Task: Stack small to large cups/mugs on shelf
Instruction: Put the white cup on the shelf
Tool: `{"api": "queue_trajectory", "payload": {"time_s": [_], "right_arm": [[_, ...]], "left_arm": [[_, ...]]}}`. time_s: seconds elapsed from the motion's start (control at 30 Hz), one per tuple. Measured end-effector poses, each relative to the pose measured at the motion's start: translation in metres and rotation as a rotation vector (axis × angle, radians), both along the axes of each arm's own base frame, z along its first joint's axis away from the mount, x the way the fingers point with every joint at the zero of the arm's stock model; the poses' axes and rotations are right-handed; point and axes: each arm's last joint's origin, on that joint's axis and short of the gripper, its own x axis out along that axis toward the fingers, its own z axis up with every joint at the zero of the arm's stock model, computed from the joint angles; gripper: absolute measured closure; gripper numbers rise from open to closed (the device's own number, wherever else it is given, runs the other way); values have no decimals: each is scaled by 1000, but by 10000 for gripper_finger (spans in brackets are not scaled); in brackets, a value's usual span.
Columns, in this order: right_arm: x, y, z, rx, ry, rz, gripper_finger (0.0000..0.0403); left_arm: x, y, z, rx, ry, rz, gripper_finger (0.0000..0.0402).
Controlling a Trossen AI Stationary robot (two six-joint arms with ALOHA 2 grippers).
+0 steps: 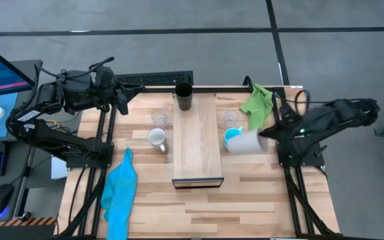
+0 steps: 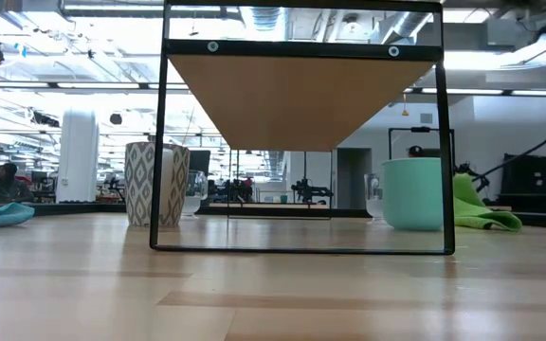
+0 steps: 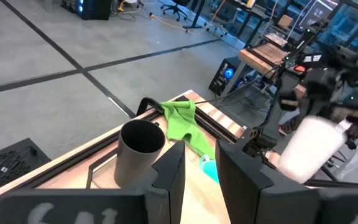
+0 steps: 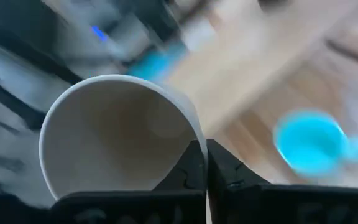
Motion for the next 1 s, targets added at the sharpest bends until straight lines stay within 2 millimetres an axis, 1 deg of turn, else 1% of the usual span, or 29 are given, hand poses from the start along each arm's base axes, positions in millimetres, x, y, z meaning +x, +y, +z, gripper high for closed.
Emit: {"api": "queue_trajectory", "payload": {"time_s": [0.1, 0.2, 0.4, 0.5, 0.6, 0.73, 0.83, 0.9, 1.0], "right_arm": [[-10, -4, 16, 1, -185, 16, 395], [-15, -6, 32, -38, -348, 43, 395], [-26, -7, 62, -104, -677, 153, 391], [-31, -7, 73, -122, -809, 210, 392], [-34, -6, 82, -144, -921, 287, 394], [-41, -4, 96, -170, -1113, 403, 391], [-42, -1, 102, -232, -1220, 472, 389], [-43, 0, 103, -296, -1255, 505, 391], [-41, 1, 103, -347, -1271, 528, 395]], "left_arm": [[0, 0, 1, 0, -6, 0, 322], [0, 0, 1, 0, -8, 1, 322], [0, 0, 1, -1, -10, 1, 322], [0, 0, 1, -1, -11, 1, 322], [0, 0, 1, 0, -10, 1, 322], [0, 0, 1, 4, -9, 1, 322], [0, 0, 1, 6, -8, 1, 322], [0, 0, 1, 8, -7, 10, 322], [0, 1, 1, 14, -6, 23, 322]]}}
